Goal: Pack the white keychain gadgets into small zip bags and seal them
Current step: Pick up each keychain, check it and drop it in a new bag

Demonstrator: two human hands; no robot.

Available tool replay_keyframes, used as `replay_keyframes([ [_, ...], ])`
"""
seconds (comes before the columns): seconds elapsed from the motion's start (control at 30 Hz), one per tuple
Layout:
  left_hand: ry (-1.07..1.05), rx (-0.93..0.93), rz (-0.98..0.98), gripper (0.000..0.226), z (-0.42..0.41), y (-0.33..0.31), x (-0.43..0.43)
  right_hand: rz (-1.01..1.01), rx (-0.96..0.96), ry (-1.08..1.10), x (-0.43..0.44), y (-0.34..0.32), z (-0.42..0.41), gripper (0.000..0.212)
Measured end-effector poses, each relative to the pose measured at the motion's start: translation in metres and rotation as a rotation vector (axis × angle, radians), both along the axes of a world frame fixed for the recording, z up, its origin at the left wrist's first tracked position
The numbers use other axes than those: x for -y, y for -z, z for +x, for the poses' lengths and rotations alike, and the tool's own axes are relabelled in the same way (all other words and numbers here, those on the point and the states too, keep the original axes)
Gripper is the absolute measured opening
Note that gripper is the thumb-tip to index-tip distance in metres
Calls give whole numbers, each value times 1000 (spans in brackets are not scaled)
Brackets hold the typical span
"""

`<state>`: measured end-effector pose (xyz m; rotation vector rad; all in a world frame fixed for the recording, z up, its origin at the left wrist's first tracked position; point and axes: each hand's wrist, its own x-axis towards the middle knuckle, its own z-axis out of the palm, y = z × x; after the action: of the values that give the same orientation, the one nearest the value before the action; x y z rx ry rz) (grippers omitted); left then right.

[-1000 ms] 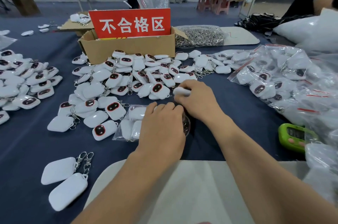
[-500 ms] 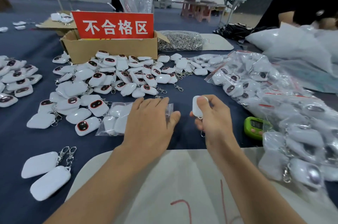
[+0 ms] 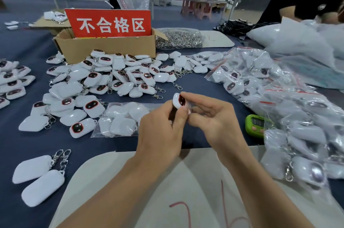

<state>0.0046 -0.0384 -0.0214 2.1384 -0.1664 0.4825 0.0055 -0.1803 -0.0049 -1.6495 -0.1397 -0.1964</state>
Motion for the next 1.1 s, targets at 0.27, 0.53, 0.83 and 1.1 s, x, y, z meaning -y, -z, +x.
replay_keyframes([
  [0.27,92,87,26,45,-2,-2,-3,128,-107,-38,12,-2,7,13],
  [0.53,99,1,55,44,0,-1,-4,112,-188,-105,8,-4,8,16],
  [0.83,109,37,86,29,-2,-8,-2,68,-160,93,4,-3,4,22],
  [1.1,-14,188,36,29,-1,-11,-3,42,-72,51,-9,-3,1,26],
])
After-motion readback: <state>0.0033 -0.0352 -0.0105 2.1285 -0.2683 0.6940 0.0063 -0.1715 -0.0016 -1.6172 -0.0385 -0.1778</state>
